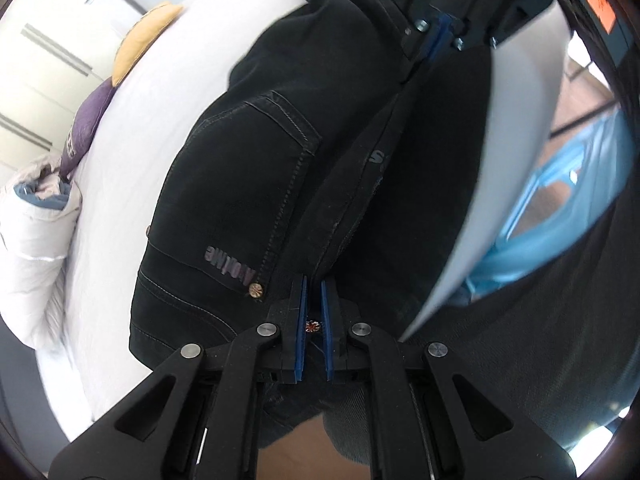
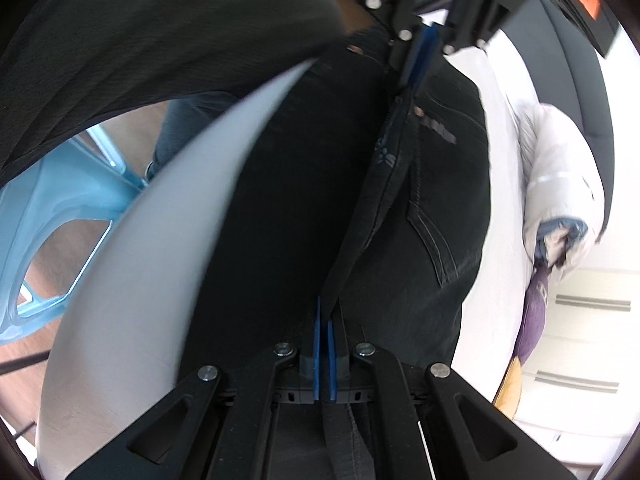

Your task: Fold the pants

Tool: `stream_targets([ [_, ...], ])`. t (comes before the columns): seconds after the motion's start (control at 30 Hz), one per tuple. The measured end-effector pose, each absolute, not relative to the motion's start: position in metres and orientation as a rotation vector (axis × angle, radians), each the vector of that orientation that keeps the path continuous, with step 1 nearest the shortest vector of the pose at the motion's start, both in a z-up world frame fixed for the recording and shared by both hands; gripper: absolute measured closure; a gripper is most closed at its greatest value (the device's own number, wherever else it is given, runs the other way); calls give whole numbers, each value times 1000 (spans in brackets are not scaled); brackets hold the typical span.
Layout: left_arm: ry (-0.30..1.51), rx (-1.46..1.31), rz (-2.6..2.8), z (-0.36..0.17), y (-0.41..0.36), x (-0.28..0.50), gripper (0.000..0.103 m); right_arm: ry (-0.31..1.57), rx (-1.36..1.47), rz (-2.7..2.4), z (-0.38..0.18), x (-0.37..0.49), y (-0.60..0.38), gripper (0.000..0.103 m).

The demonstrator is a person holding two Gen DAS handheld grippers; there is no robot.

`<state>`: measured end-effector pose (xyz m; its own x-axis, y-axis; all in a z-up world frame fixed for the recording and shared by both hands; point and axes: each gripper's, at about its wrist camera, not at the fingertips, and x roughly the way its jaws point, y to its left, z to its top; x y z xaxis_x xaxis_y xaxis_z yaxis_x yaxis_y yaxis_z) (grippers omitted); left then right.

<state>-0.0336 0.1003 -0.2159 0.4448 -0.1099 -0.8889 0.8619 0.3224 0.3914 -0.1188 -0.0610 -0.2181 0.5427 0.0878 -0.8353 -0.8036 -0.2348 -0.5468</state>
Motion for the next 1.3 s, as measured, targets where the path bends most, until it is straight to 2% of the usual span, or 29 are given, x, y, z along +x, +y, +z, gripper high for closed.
stream_targets([
  [0.7,909,1093,-787,-244,119,-53,97,599,-1634,945,-229,-145,-45,99],
  [0.97,959,1050,-736,-251,111,-51,90,640,-1556,919,-240,-140,-41,96],
  [1.07,1033,1007,-724,-239,117,-47,81,643,-1515,899,-238,-140,-42,96],
  [1.2,1092,952,-714,-215,133,-45,44,631,-1506,867,-241,-143,-41,96],
  [1.27,1056,882,-686,-194,136,-37,43,627,-1494,844,-241,-144,-40,95],
  [1.3,1048,824,-678,-184,134,-30,43,630,-1481,832,-240,-144,-41,92],
])
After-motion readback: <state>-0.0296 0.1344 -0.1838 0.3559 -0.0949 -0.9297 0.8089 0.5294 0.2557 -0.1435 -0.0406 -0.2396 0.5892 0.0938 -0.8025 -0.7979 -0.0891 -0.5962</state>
